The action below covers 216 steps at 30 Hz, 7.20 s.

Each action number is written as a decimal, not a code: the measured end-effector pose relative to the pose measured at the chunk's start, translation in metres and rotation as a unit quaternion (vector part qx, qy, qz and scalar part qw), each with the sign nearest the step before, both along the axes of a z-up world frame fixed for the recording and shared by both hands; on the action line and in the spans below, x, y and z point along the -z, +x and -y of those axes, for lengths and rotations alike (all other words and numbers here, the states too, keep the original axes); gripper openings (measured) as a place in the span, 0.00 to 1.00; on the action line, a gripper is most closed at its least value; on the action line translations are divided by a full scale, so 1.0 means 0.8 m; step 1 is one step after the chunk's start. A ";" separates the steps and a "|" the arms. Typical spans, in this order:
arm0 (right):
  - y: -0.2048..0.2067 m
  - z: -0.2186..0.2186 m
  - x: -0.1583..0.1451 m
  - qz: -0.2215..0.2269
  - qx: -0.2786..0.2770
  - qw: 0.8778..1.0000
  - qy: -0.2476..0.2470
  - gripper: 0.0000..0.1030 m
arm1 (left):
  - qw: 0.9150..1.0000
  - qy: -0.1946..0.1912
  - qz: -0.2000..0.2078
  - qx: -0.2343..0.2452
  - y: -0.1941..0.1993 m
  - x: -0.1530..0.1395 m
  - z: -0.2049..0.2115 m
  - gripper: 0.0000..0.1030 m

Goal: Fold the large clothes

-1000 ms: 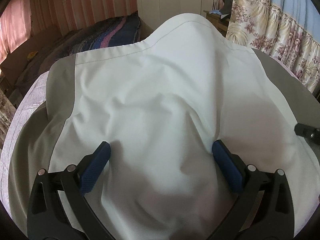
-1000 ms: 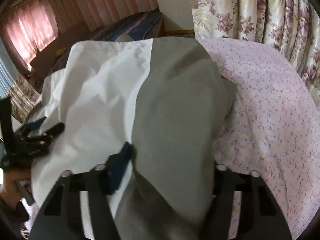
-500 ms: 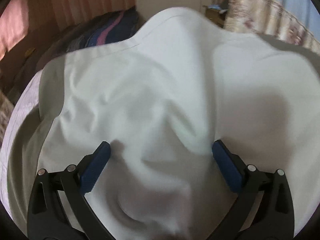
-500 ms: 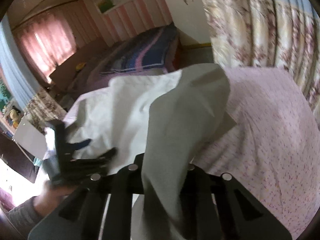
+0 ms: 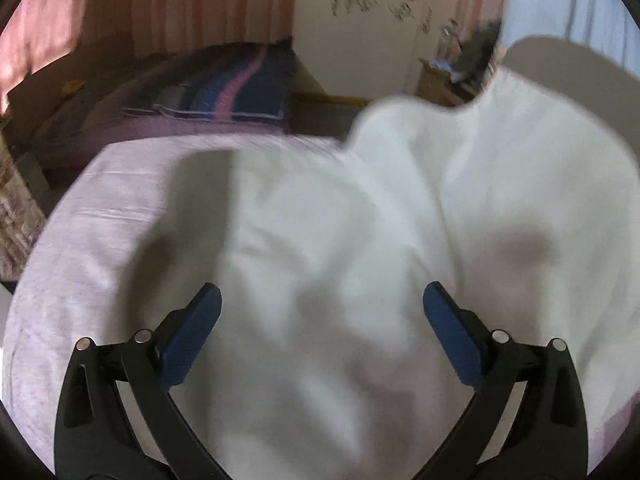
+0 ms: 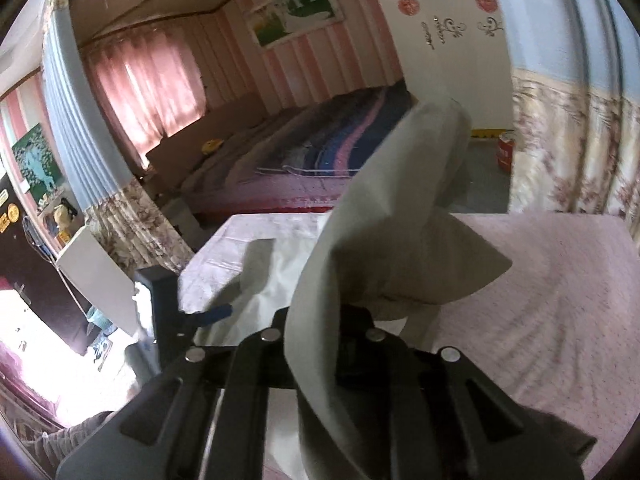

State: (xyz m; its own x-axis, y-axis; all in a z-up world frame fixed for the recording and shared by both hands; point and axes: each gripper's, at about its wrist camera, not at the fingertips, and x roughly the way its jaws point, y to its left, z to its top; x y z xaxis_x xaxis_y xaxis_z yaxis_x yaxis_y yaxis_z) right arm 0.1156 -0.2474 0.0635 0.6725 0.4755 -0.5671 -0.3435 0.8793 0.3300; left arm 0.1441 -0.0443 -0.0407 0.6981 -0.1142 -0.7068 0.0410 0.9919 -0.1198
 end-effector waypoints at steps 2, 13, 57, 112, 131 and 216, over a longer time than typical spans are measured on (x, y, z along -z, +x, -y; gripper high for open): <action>0.005 -0.031 -0.002 0.002 -0.006 1.000 -0.007 0.10 | 1.000 -0.011 0.008 -0.024 -0.014 -0.012 -0.038 0.97; 0.037 -0.257 0.139 -0.060 -0.053 0.978 -0.190 0.15 | 0.993 -0.070 -0.007 -0.094 -0.089 0.002 -0.174 0.97; -0.122 0.105 0.115 -0.024 0.162 0.986 0.027 0.95 | 0.996 0.013 0.052 0.073 -0.137 -0.040 0.055 0.20; 0.131 -0.173 0.120 -0.050 0.212 0.974 -0.067 0.98 | 0.988 0.063 0.018 -0.138 0.053 0.015 -0.184 0.97; 0.176 -0.157 0.198 -0.145 0.181 0.972 -0.028 0.98 | 0.995 0.026 -0.040 -0.084 0.092 0.073 -0.198 0.97; 0.021 -0.115 0.128 -0.044 0.064 0.989 -0.125 0.98 | 0.995 0.098 0.024 -0.011 -0.037 0.026 -0.198 0.97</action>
